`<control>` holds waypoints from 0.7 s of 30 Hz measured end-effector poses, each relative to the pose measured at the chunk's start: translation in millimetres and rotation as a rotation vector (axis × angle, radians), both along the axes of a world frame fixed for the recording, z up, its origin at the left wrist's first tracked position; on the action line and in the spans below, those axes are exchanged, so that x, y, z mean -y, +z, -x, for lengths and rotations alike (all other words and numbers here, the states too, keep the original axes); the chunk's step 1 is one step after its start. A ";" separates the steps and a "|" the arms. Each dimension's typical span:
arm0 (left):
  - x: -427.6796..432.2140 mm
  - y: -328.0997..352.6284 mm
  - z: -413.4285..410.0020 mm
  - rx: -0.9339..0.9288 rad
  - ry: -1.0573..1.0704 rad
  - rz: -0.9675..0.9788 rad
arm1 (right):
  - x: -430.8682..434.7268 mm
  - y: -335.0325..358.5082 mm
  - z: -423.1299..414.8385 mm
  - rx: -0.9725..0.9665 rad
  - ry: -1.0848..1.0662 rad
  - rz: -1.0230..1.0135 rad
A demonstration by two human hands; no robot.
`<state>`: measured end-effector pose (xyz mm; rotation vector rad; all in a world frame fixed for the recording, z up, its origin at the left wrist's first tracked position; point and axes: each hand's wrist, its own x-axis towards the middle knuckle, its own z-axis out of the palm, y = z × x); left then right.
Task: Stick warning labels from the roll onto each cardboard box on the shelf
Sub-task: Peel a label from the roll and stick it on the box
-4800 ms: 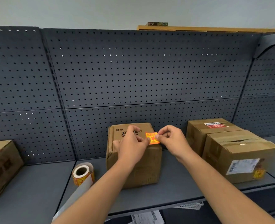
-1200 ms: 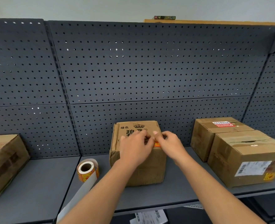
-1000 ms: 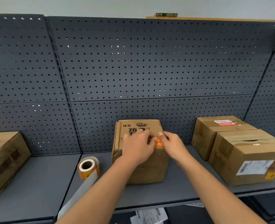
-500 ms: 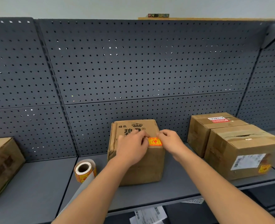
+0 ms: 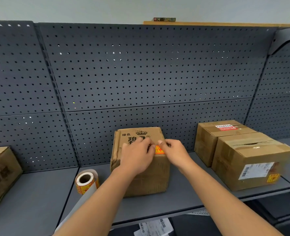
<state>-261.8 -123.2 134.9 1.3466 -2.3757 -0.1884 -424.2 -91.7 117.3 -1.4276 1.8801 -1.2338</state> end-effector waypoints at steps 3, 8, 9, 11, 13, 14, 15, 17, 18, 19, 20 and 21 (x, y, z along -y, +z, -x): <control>-0.5 2.7 0.3 0.009 0.002 -0.023 | 2.4 -3.1 -1.7 0.040 -0.004 0.009; -2.3 5.3 1.5 0.018 -0.032 -0.044 | -0.5 -7.5 -0.9 0.002 -0.019 0.036; -3.0 6.7 1.5 0.022 -0.045 -0.053 | -0.5 -8.5 0.6 -0.002 -0.024 0.030; -4.0 10.1 0.8 0.017 -0.066 -0.081 | -1.3 -8.4 2.5 -0.032 -0.041 0.021; -4.0 13.5 -1.4 0.007 -0.063 -0.098 | -1.3 -5.7 1.1 -0.051 -0.049 0.014; -3.6 14.3 -2.8 0.002 -0.054 -0.097 | -1.6 -3.7 -0.3 -0.053 -0.043 0.013; -3.6 14.7 -4.1 0.001 -0.044 -0.096 | -2.3 -1.9 -1.6 -0.060 -0.036 0.007; -4.2 13.8 -5.2 0.013 -0.035 -0.094 | -5.3 -1.3 -2.7 -0.081 -0.011 -0.008; -4.2 13.3 -5.3 0.022 -0.042 -0.093 | -6.4 -2.9 -1.7 -0.081 0.003 -0.012; -4.2 13.3 -5.8 0.031 -0.053 -0.096 | -7.5 -5.5 0.1 -0.067 0.018 -0.008; -3.7 13.5 -6.2 0.038 -0.067 -0.102 | -8.3 -8.7 2.5 -0.039 0.033 0.004; -3.2 14.3 -6.3 0.046 -0.080 -0.114 | -9.3 -11.1 4.6 0.000 0.051 0.012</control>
